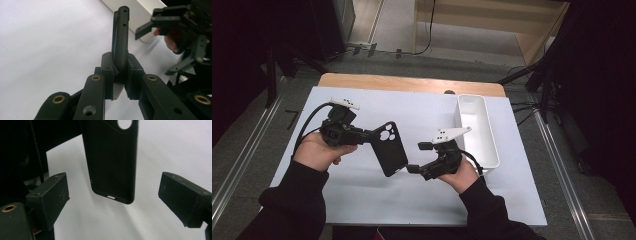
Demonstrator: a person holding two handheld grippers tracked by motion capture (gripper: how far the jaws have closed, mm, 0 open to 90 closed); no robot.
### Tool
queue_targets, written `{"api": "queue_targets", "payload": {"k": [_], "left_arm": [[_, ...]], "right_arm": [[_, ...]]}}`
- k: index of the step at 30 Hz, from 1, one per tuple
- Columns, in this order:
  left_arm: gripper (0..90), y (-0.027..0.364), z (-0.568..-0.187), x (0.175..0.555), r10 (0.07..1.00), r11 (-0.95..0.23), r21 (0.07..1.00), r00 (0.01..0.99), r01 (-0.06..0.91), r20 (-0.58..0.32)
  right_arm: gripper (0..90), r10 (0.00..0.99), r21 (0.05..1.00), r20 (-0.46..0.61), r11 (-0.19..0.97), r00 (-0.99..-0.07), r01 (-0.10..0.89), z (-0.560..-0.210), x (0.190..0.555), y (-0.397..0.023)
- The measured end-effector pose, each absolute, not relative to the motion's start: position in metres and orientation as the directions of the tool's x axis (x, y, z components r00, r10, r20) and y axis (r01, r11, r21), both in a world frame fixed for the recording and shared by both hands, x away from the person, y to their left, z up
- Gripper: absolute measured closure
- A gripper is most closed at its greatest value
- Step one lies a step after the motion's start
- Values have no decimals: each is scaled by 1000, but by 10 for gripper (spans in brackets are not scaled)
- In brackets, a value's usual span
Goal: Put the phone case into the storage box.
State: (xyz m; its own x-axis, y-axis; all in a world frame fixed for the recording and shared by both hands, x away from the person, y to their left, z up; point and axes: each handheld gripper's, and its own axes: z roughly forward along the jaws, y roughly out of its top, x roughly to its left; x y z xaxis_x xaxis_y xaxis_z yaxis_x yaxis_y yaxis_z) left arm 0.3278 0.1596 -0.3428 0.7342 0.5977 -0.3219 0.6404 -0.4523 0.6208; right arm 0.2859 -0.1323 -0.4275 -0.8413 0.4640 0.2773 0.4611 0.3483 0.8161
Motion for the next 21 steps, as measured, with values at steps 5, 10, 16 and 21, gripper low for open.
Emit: {"api": "queue_targets", "payload": {"k": [5,10,16,21], "left_arm": [[790,156,-345,332,610,-450,624,730,638,-307],[790,147,-343,339,621,-451,620,724,642,-299],[790,141,-333,342,640,-423,613,699,667,-320],[790,134,-328,345,677,-418,601,675,682,-295]], "right_arm": [[81,465,821,267,349,-844,452,-427,285,-127],[81,474,820,261,351,-841,452,-427,286,-125],[81,517,833,228,336,-825,440,-426,286,-123],[81,590,828,183,338,-786,447,-427,285,-116]]}}
